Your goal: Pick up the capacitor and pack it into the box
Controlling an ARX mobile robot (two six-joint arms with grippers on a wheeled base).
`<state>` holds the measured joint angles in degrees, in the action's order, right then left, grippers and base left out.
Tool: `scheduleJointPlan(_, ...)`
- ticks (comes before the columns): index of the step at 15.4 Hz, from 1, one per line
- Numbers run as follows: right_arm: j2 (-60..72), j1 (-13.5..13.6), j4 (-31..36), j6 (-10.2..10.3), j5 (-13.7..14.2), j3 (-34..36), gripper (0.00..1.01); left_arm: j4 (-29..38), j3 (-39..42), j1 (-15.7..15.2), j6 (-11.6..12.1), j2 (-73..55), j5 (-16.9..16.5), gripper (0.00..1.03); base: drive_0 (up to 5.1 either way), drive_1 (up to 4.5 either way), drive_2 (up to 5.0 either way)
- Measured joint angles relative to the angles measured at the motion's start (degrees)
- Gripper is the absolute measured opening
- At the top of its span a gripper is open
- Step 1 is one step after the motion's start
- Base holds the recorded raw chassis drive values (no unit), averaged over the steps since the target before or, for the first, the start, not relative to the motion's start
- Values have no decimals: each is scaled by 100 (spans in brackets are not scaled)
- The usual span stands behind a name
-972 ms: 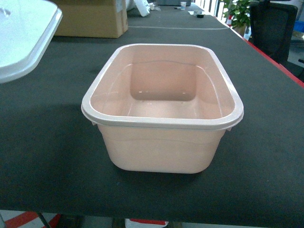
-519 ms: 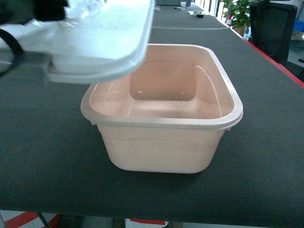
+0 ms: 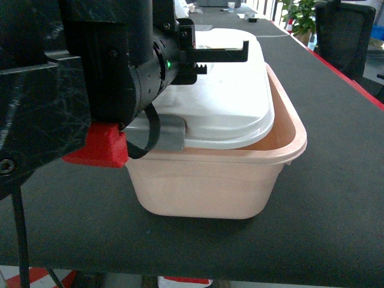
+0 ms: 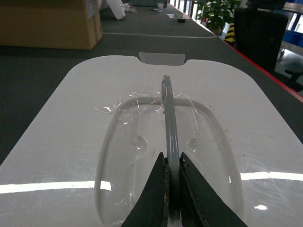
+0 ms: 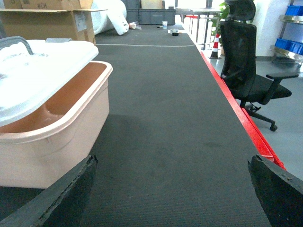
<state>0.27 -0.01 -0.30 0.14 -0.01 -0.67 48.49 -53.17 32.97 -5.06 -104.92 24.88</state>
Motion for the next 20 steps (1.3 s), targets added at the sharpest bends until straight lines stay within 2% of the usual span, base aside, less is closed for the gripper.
scheduleJointPlan(8,0,0,0,0,0,0,98,-142,-260,153,-138,-247,92,2,0,0,0)
scheduleJointPlan(10,0,0,0,2,0,0,98,-315,-505,385,-358,-396,356,2,0,0,0)
scheduleJointPlan(12,0,0,0,0,0,0,98,-345,-538,466,-422,-533,603,2,0,0,0)
scheduleJointPlan(17,0,0,0,0,0,0,98,249,-557,472,-452,-570,551,47,0,0,0)
scheduleJointPlan(20,0,0,0,2,0,0,98,393,-560,413,-352,-461,487,75,0,0,0)
